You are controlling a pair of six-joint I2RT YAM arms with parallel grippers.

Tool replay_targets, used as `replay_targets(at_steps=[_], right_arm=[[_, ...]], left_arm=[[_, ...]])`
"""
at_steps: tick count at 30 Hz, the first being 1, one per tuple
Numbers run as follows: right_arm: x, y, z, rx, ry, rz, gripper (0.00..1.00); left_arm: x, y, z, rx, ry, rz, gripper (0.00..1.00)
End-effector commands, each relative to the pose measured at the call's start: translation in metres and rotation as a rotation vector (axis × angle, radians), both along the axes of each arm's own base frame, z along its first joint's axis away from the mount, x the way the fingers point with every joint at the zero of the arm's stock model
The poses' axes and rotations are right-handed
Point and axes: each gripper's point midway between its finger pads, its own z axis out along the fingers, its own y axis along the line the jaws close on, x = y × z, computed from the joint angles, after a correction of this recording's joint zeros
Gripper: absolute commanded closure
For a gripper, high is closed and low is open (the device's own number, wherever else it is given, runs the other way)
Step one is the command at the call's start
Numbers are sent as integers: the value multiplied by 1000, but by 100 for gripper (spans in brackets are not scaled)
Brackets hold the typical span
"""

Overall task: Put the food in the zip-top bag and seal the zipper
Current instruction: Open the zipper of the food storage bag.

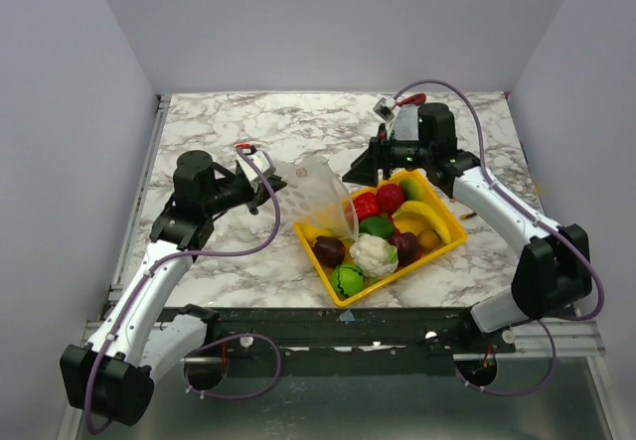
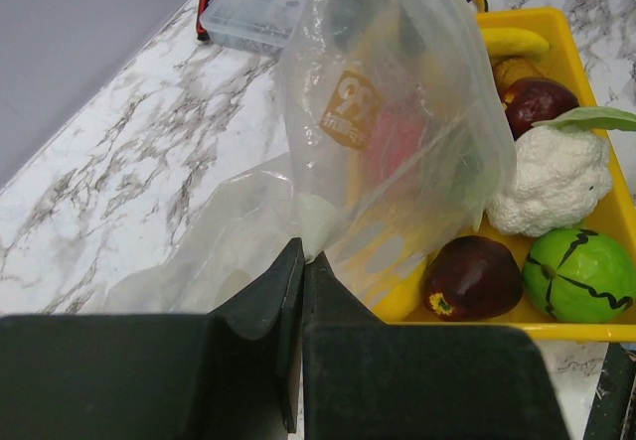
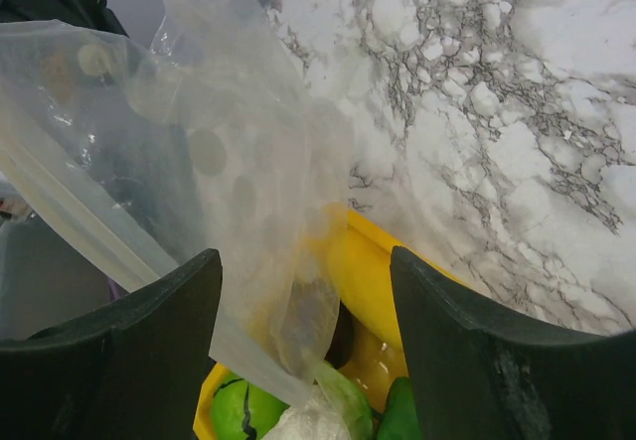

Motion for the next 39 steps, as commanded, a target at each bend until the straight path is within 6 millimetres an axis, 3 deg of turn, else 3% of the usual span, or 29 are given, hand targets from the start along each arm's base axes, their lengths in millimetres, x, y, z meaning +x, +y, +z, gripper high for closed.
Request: replay_targets(at_steps=[1,7,11,24,29,37,39], right_arm=[[-11,-7,25,38,-110,-21,29],[-21,-15,34,64,-165,-69,29],[-36,-10,35,118,-153,-20,33],[-40,17,-2,29,-114,-2,47],[-35,22,-3,30,-95,-39,62],[-25,25,6,84,-62,-114,98],[-22,25,7,93,-40,-138,99]], left_arm=[[-5,-5,6,-4,-42,-42,100],[-4,-3,7,0,-51,-27,100],[-5,-3,9,-2,-55,-31,100],[-4,-3,12,-13,-58,-24,100],[-3,-3,12,-20,-53,-15,100],[6,3,14,-27,-47,56,100],[9,6,12,-23,-46,79,100]])
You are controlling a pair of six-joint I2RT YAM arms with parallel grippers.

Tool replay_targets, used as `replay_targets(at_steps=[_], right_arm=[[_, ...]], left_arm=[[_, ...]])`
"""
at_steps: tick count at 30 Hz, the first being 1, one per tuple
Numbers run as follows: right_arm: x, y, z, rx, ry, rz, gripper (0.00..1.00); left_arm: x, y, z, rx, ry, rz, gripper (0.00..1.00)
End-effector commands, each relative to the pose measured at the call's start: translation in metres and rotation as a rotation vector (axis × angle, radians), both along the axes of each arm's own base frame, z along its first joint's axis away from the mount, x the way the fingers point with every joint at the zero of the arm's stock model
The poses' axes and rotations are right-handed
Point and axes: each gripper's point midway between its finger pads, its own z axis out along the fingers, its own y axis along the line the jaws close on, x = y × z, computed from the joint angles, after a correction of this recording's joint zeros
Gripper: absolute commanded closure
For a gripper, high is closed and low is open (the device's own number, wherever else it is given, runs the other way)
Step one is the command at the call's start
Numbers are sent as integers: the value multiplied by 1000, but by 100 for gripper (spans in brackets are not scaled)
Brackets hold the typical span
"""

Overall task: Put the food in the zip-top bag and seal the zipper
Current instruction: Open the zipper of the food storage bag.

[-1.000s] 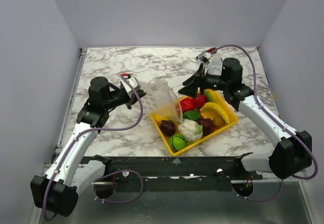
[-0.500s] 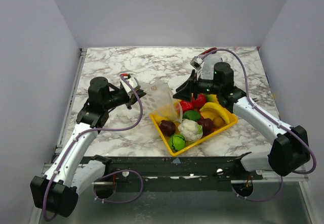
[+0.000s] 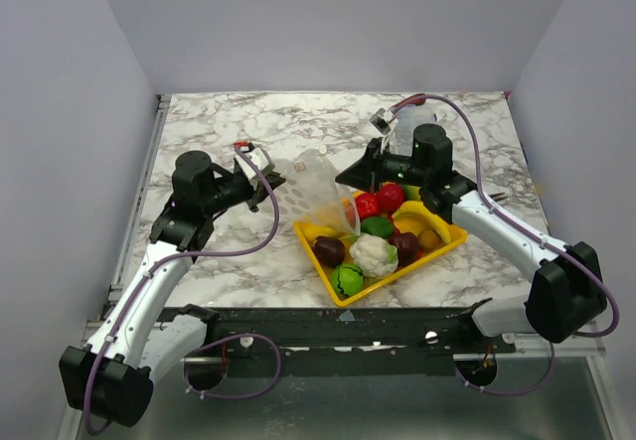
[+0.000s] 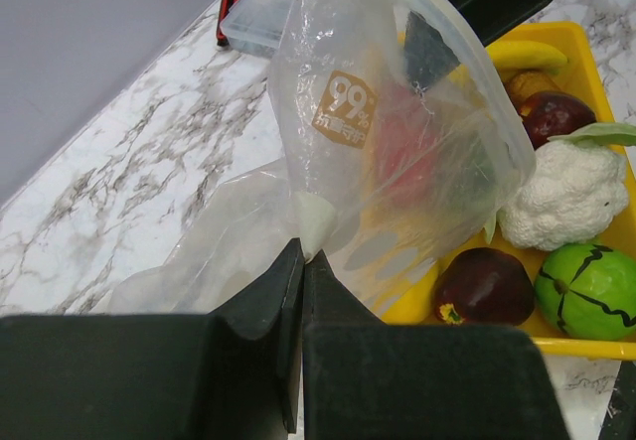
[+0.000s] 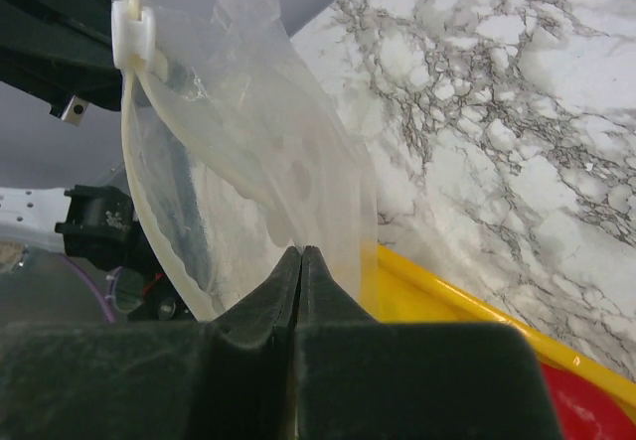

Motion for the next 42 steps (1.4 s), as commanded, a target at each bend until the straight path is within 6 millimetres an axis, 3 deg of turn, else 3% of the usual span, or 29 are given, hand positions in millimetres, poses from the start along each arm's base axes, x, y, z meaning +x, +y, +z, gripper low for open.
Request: replay_targets(at_steps=[1,4,7,9,14,21,32,42], right_arm=[[10,3,0,38,43,-64,99],[17,3,4,56,65,-107,99],[33,-1,13,98,130,-226,99],[45,-5,19,154,205,-327,99],[65,0,21,293,412,-457,99],[69,34,33,379,499,-452,99],[59,58,46,481,534,-435,99],[49,69,44,515,598,-390,99]], left_arm=[[6,5,7,-10,-32,56,100],[13,10,12,-17,-34,108,97],[33,31,23,-54,22,301,48],[42,45,33,-92,88,434,31],[41,67,42,-210,323,667,20],[16,34,30,-229,607,538,20],[19,21,10,-72,523,600,26],[40,32,2,52,445,695,57]])
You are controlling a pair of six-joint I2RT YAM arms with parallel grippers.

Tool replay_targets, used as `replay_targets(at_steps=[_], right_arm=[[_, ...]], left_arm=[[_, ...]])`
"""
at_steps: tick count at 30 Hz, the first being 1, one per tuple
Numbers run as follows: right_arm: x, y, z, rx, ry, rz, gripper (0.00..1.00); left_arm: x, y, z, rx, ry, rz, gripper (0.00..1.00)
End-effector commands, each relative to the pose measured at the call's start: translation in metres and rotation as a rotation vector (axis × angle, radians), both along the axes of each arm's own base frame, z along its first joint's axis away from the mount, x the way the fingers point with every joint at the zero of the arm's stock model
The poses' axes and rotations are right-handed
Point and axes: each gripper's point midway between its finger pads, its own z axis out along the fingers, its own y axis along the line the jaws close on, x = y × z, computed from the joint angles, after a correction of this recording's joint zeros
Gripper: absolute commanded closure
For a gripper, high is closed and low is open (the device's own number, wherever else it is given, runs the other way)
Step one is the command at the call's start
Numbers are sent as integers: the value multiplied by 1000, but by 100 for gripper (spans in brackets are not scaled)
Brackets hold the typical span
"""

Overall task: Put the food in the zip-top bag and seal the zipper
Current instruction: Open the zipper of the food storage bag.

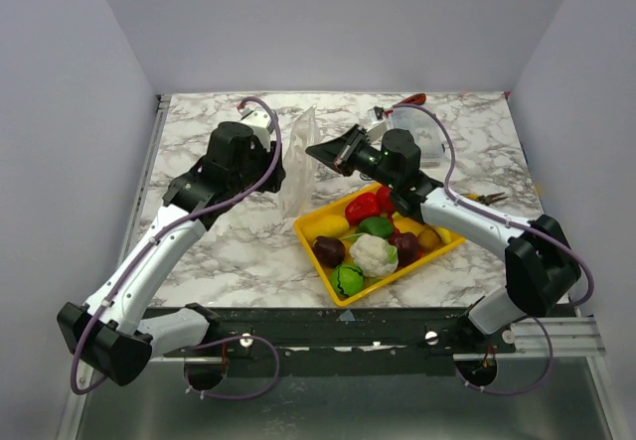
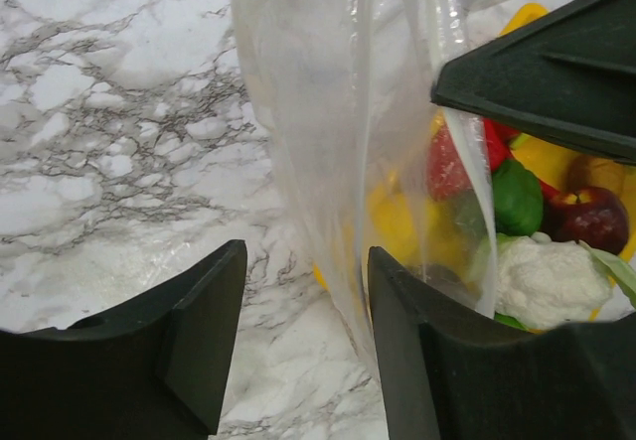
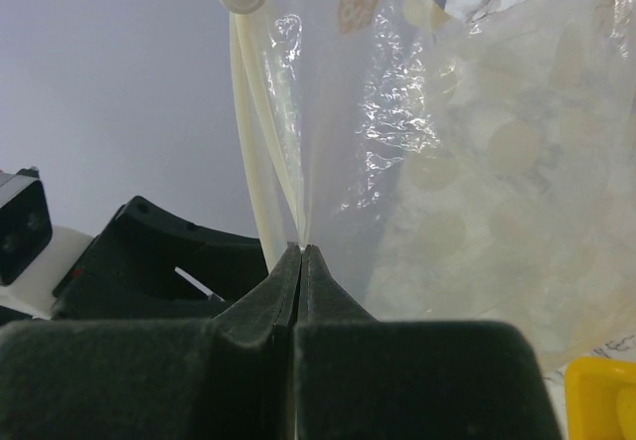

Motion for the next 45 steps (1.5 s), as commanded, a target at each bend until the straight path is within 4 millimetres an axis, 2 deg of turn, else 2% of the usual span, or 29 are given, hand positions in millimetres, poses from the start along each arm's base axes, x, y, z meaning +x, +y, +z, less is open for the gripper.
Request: replay_targets(at_steps=[1,4,6,7,12,14,17,19,23,27,30,31,33,34,36,41,43,45], right_arm=[[-1,10,6,60,7,10,99],[-5,15,-1,72,28,26,99],[-8,19,-9,64,42,36,99],[-9,20,-14,58,51,40,99],[-13,15,-43,33,103,23,99],[-13,15,-49,26,115,23,99],[-17,25,-45,53,114,67,99],[-23,38,-39,67,104,98,99],[-38,60,-30,97,100,144,99],[-50,69,-29,116,115,160,99],[-56,68,-31,118,124,145,99],[-57,67,-31,119,126,143,99],[-61,66,-33,123,136,140,99],[-61,63,-36,121,147,131,99],[-59,57,-45,107,161,95,99],[-43,50,-90,-95,190,14,99],[-39,52,-99,-129,183,14,99],[-36,57,-106,-163,175,34,99]], left_arm=[[15,13,13,85,-60,48,61],[19,10,17,108,-68,20,78],[21,17,18,149,-67,39,96],[22,26,18,178,-72,73,100],[16,85,27,338,-159,292,100],[9,97,30,343,-198,334,100],[-2,78,26,245,-220,225,99],[-9,63,21,162,-210,168,87],[-7,53,-6,149,-140,147,79],[-3,65,-24,226,-82,195,74],[-4,68,-28,251,-84,178,79],[-6,66,-28,246,-87,164,84],[-9,64,-25,239,-94,140,100],[-10,67,-21,241,-101,144,100],[-10,74,-11,266,-127,169,100],[-6,123,16,400,-170,406,100],[-6,132,15,427,-175,450,100],[-2,128,4,427,-174,431,100]])
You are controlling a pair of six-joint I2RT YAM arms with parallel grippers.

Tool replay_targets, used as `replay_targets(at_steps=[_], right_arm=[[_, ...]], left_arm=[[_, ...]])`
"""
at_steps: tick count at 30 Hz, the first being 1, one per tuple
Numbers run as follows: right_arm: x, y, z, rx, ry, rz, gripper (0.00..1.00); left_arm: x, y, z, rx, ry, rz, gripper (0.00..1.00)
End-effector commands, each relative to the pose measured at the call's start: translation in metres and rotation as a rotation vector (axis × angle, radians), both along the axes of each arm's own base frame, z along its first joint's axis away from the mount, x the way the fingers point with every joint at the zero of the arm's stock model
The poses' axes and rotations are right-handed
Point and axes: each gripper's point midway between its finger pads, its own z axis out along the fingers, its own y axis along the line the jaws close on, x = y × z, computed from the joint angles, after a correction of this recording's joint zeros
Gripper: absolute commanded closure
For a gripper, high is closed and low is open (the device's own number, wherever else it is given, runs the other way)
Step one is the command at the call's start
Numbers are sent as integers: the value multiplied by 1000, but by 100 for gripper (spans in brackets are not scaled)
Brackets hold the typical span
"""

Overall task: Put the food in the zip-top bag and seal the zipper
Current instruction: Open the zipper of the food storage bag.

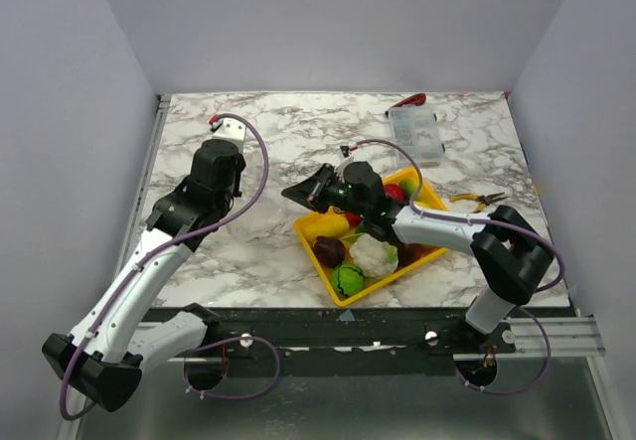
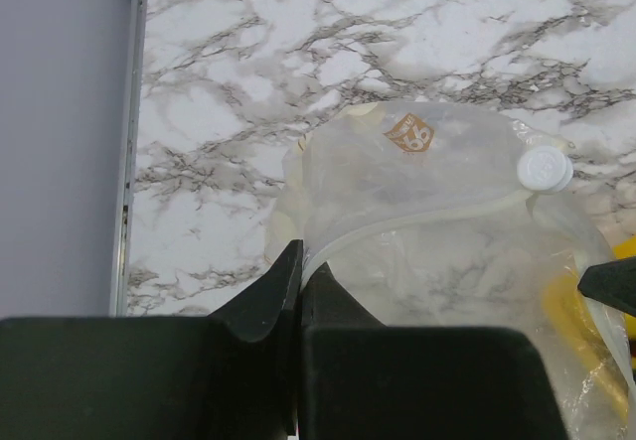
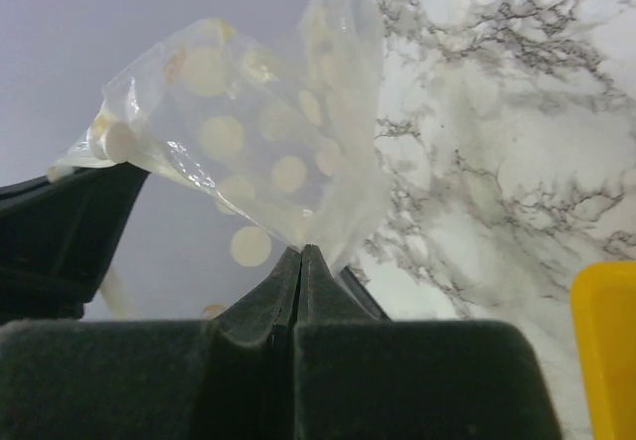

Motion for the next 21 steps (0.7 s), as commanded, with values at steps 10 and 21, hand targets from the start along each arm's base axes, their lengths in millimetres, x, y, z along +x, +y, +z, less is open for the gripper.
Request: replay_targets(at_steps=[10,21], right_arm=[[14,0,-44,-513,-188,198,73],[-39,-80,-77,-851,-316,439,45]], left_arm=[[11,-1,-76,65,168,30,100],[17,-17,-79,-78,207,-24,100]])
